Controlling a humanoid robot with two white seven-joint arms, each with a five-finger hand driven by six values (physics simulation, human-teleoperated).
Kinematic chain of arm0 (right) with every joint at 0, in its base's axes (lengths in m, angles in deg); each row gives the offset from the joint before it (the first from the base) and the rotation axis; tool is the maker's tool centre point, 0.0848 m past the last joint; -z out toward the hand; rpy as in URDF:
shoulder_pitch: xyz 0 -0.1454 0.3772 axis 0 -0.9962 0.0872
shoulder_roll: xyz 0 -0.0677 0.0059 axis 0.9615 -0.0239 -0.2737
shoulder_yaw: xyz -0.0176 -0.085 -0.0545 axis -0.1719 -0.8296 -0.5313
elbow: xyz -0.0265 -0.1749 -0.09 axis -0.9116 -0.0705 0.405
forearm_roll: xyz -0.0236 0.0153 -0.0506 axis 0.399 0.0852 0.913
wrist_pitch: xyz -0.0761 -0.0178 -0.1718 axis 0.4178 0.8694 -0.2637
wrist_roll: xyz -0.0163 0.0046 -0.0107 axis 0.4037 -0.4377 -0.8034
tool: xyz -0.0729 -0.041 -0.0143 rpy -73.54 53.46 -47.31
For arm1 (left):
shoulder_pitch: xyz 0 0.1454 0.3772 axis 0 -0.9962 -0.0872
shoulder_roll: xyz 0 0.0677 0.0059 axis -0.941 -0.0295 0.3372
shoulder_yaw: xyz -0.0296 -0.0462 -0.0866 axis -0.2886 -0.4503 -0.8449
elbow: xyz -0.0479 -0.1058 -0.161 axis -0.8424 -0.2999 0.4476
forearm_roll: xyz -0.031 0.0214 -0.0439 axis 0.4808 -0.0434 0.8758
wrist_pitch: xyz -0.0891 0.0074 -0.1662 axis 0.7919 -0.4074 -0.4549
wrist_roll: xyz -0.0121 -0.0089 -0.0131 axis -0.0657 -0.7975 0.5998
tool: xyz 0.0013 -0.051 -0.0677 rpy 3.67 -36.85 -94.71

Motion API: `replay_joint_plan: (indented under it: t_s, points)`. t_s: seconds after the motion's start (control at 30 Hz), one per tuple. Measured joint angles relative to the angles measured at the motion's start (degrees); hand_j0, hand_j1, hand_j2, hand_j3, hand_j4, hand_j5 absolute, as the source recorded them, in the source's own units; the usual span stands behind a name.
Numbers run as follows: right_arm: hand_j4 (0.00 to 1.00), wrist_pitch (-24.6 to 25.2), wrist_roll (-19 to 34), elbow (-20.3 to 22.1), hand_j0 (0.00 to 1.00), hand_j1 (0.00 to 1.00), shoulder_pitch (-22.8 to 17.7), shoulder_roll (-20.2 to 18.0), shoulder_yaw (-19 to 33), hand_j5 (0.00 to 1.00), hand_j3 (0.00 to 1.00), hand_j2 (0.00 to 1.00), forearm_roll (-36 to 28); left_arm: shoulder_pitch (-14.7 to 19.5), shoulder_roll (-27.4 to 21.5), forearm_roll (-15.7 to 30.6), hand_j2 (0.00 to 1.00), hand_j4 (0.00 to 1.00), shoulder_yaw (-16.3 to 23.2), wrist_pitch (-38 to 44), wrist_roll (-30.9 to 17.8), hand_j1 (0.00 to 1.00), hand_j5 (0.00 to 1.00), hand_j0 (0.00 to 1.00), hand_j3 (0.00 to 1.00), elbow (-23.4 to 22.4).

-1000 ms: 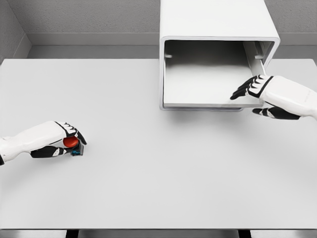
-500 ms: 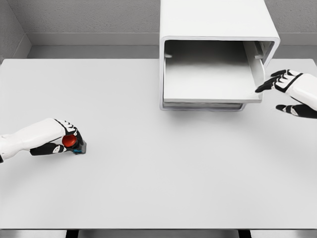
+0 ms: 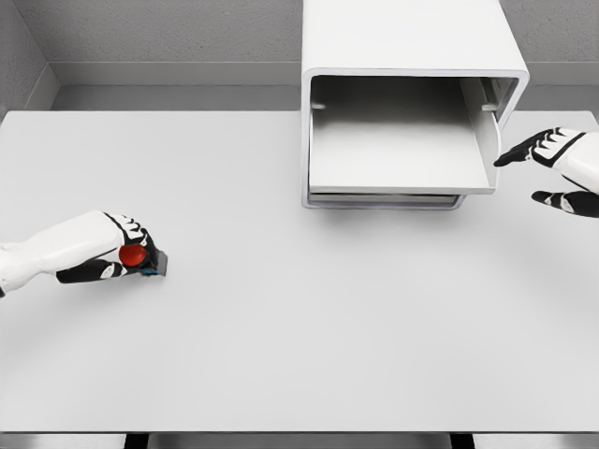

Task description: Slide open multi-storey tabletop storage cabinets and put open load switch and slide close multi-storey tabletop storage cabinets

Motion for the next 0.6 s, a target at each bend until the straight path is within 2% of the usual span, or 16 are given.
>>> replay_joint_plan:
  t_s: [0.33, 0.6]
  points:
    - [0.77, 0.00, 0.28, -2.64, 0.77, 0.77, -0.62, 0.20, 1.12, 0.77, 0.77, 0.77, 0.17, 1.67, 0.05, 0.20, 0.46, 0.46, -0.30, 0.01, 0.01, 0.46, 0.46, 0.46, 0.46, 1.58]
    - [0.77, 0.00, 0.22, -4.34, 0.77, 0.77, -1.41, 0.17, 1.21, 0.77, 0.77, 0.77, 0.49, 4.75, 1.55, 0.17, 0.46, 0.46, -0.28, 0.01, 0.01, 0.46, 0.46, 0.46, 0.46, 3.20]
